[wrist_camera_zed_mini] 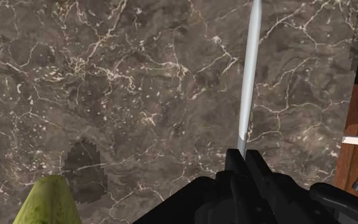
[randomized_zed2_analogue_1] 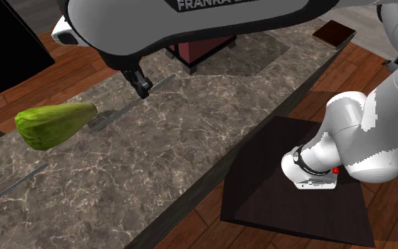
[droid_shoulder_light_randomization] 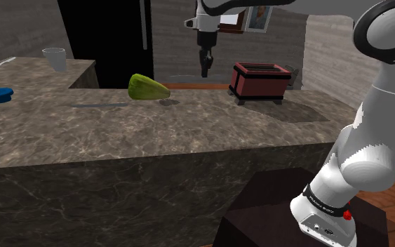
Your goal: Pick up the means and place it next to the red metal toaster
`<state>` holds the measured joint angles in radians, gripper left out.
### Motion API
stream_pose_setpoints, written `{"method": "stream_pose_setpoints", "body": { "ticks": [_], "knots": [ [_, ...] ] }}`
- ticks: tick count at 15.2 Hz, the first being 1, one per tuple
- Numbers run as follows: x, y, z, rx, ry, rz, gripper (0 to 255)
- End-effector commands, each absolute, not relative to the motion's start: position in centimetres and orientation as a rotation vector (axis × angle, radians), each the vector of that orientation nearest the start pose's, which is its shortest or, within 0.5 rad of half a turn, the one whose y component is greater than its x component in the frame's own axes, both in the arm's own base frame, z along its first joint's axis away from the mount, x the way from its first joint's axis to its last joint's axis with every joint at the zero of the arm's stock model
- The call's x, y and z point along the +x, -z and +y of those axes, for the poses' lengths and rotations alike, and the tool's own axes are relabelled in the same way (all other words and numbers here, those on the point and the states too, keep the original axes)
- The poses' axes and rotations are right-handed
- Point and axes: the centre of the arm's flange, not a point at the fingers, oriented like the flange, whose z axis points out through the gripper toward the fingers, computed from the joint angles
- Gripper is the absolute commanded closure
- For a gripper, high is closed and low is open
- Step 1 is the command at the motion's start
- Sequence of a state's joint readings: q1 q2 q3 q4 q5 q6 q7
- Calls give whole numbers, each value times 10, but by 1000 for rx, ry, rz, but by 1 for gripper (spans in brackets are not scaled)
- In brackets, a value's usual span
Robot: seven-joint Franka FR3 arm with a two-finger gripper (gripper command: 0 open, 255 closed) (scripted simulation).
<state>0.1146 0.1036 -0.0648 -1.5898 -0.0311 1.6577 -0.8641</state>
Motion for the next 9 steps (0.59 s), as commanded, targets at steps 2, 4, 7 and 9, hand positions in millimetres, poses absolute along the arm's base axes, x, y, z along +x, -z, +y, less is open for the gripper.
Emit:
{"method": "stream_pose_setpoints", "body": {
  "ticks": [2,4,7,9],
  "knots": [
    [590,-580,29,-2834,-76,-1400,255],
    [590,-591,29,-2834,-76,-1400,255],
    [590,-607,29,-2834,-76,-1400,255],
    [590,-617,29,-2834,-76,-1400,255]
  ]
}}
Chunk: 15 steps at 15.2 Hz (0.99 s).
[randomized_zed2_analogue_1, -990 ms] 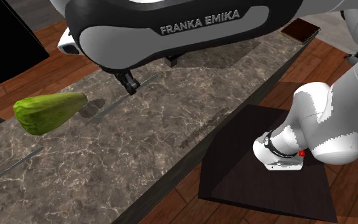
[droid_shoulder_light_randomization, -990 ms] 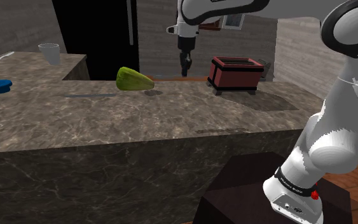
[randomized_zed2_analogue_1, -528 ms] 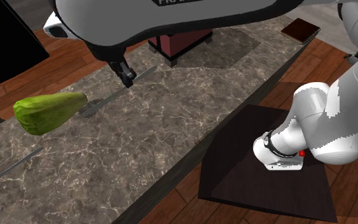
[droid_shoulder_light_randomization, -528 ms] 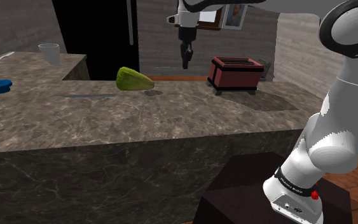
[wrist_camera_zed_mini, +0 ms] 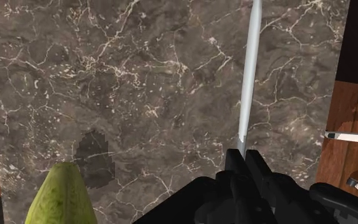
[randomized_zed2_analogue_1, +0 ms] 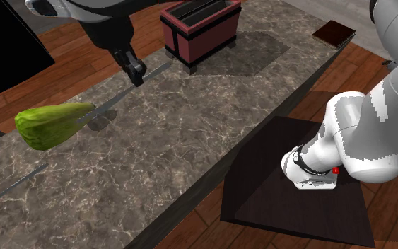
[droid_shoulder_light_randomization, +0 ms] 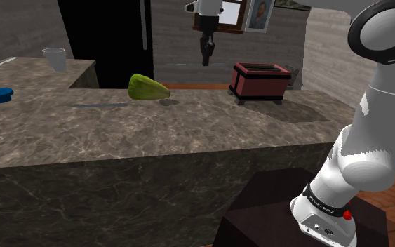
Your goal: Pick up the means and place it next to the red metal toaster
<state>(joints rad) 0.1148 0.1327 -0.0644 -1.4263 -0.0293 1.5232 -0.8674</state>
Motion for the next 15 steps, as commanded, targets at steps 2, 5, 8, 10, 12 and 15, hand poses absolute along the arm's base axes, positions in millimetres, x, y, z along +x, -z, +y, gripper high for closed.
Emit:
{"method": "stream_pose_setpoints", "body": {
  "ticks": [2,5,8,10,12,15],
  "knots": [
    [590,-628,29,-2834,-76,-1400,255],
    [583,-635,18,-2834,-76,-1400,255],
    [563,-635,-16,-2834,-76,-1400,255],
    [549,-635,-39,-2834,-76,-1400,255],
    [536,-635,-62,-2834,-76,-1400,255],
    [516,-635,-96,-2834,-76,-1400,255]
  ]
}}
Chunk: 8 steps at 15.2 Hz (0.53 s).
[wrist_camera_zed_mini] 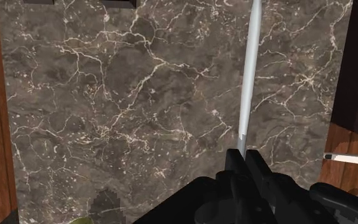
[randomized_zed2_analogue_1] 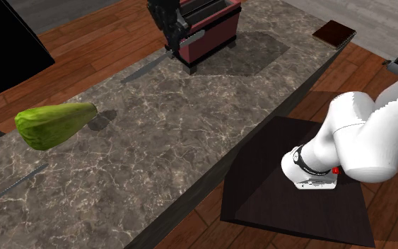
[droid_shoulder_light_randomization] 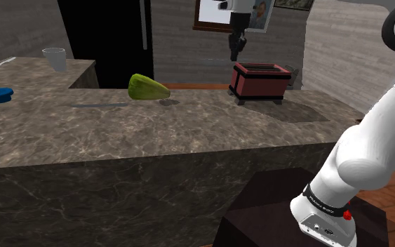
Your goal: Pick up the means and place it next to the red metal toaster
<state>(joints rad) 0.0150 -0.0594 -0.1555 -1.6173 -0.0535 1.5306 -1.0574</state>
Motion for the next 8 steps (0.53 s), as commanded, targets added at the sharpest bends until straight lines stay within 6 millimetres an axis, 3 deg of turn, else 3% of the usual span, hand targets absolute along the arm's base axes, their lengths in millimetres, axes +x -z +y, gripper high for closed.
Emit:
{"method": "stream_pose_setpoints", "body": {
  "ticks": [1,8],
  "knots": [
    [509,-635,-107,-2834,-76,-1400,255],
    [462,-635,-187,-2834,-76,-1400,255]
  ]
}}
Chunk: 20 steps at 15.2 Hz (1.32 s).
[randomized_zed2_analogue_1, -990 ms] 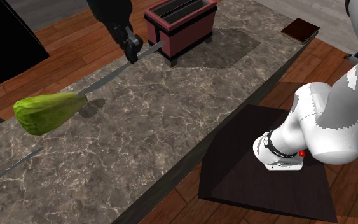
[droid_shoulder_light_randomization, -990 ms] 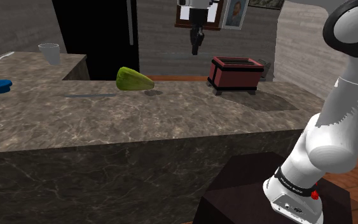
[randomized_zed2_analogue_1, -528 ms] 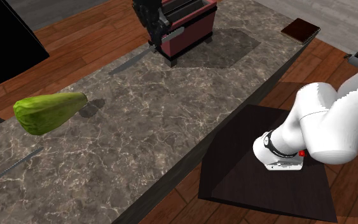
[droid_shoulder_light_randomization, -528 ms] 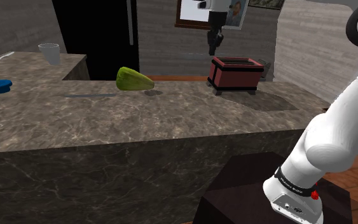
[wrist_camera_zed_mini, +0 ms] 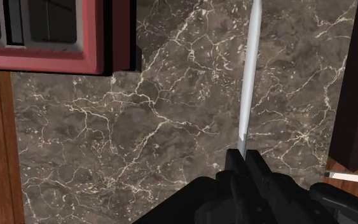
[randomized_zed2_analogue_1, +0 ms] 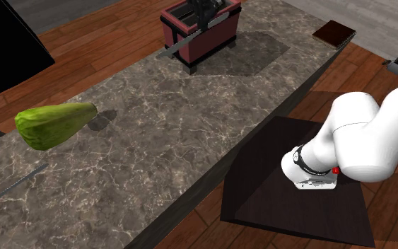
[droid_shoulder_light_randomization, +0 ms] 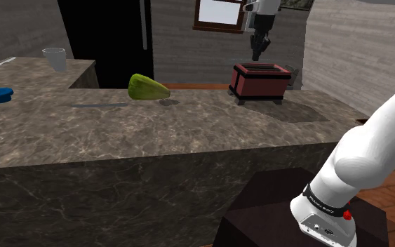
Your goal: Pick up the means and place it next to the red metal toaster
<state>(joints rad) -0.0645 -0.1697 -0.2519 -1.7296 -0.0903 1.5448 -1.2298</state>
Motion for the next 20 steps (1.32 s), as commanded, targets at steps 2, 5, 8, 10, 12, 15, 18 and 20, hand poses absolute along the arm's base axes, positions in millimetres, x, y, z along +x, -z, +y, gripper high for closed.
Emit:
{"method": "stream_pose_setpoints", "body": {
  "ticks": [2,5,8,10,12,15,18,20],
  "knots": [
    [449,-635,-210,-2834,-76,-1400,255],
    [429,-635,-244,-2834,-76,-1400,255],
    [409,-635,-278,-2834,-76,-1400,255],
    [395,-635,-301,-2834,-76,-1400,255],
    [382,-635,-324,-2834,-76,-1400,255],
    [362,-635,-358,-2834,-76,-1400,255],
    [342,-635,-392,-2834,-76,-1400,255],
    [328,-635,-415,-2834,-76,-1400,255]
  ]
}}
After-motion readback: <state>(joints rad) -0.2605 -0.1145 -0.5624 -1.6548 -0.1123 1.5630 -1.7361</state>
